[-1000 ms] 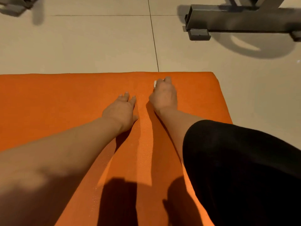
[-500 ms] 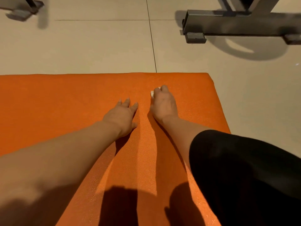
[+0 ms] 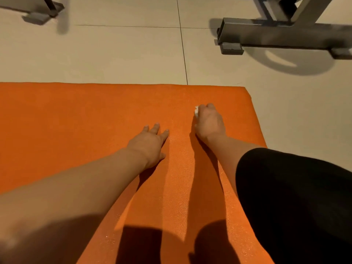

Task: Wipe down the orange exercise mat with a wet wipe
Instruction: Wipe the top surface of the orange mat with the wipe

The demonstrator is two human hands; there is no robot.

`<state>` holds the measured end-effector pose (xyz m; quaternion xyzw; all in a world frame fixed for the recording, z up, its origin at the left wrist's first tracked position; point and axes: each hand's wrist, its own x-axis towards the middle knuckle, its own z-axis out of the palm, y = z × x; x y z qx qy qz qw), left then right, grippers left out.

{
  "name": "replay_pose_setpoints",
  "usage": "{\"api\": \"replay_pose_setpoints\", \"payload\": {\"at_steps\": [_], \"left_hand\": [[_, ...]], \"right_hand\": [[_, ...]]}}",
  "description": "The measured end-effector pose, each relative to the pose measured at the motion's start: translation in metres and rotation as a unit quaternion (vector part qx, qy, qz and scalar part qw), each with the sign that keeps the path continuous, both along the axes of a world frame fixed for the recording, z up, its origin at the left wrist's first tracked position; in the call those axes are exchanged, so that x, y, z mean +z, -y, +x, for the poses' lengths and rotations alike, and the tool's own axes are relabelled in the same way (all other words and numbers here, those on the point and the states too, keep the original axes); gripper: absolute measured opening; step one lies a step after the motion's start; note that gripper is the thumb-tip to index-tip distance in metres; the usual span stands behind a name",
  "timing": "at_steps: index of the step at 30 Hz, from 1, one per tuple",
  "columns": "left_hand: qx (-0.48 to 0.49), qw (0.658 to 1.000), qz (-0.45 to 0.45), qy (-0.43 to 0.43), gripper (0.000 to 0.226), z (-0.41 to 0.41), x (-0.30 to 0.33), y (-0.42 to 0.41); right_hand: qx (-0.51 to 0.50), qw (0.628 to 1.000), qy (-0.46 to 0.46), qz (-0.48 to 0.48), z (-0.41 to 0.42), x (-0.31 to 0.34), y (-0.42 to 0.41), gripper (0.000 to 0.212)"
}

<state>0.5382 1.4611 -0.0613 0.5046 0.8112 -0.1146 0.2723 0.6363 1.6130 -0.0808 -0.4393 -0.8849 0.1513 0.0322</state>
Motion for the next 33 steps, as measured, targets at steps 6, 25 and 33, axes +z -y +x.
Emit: {"api": "replay_pose_setpoints", "payload": {"at_steps": [6,25,33], "left_hand": [[-0.01,1.0,-0.019,-0.012,0.08,0.01,0.0,0.009],[-0.036,0.998,-0.059,-0.003,0.093,0.037,0.008,0.032],[-0.042,0.997,-0.068,-0.007,0.095,0.039,0.01,0.03]], "right_hand": [[-0.039,0.999,-0.017,-0.013,0.006,0.003,0.028,0.024],[-0.057,0.998,0.007,0.007,0.054,0.005,0.022,0.02],[0.02,0.999,-0.033,-0.024,0.045,-0.003,0.046,0.016]]}}
